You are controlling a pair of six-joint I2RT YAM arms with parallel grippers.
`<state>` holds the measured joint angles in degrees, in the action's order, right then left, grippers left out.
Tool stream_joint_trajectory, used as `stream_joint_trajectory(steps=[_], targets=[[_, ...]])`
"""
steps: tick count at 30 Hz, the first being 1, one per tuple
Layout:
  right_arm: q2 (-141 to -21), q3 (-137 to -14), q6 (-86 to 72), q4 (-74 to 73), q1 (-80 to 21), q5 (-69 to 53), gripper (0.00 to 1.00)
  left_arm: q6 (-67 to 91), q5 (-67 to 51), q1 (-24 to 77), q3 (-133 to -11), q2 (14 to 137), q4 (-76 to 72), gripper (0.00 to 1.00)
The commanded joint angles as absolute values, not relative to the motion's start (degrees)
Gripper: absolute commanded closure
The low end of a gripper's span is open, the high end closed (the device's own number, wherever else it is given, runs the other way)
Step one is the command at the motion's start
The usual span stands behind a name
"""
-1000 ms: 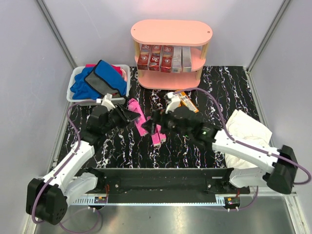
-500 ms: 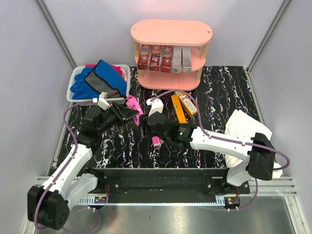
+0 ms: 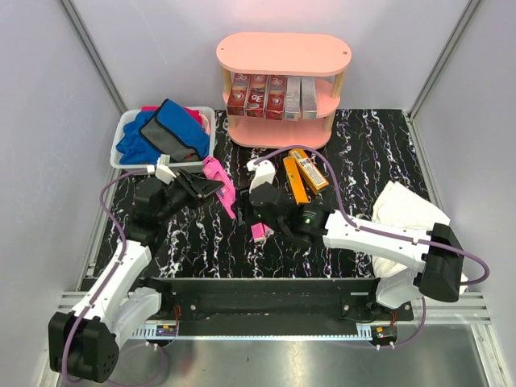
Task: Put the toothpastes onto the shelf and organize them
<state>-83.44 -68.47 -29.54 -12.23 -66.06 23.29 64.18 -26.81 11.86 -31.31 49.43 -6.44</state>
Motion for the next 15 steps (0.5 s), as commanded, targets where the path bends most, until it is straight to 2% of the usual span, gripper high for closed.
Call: stream_joint_trajectory(steps=[1, 4, 6, 9, 15], targets=[[-81.4, -68.9, -28.0, -9.8, -66.3, 22.6, 0.52, 65.4, -28.0, 10.7, -30.7, 47.5, -11.9, 0.67], [-82.4, -69.3, -27.2, -9.8, -66.2, 21.8, 0.52, 66.4, -27.9, 10.2, -30.0, 46.9, -12.9, 0.67], [-83.1, -69.6, -27.3, -9.8, -66.3, 21.7, 0.42, 66.6, -27.9, 10.0, -29.9, 46.6, -13.0, 0.67], [-83.8, -70.0, -27.4, -9.9, -66.2, 20.8, 0.34, 66.7, -28.1, 9.8, -30.1, 46.4, -13.1, 0.67], [-85.3, -70.0, -27.3, -9.8, -66.3, 21.7, 0.34, 68.5, -28.6, 9.3, -29.2, 45.8, -15.6, 0.67]])
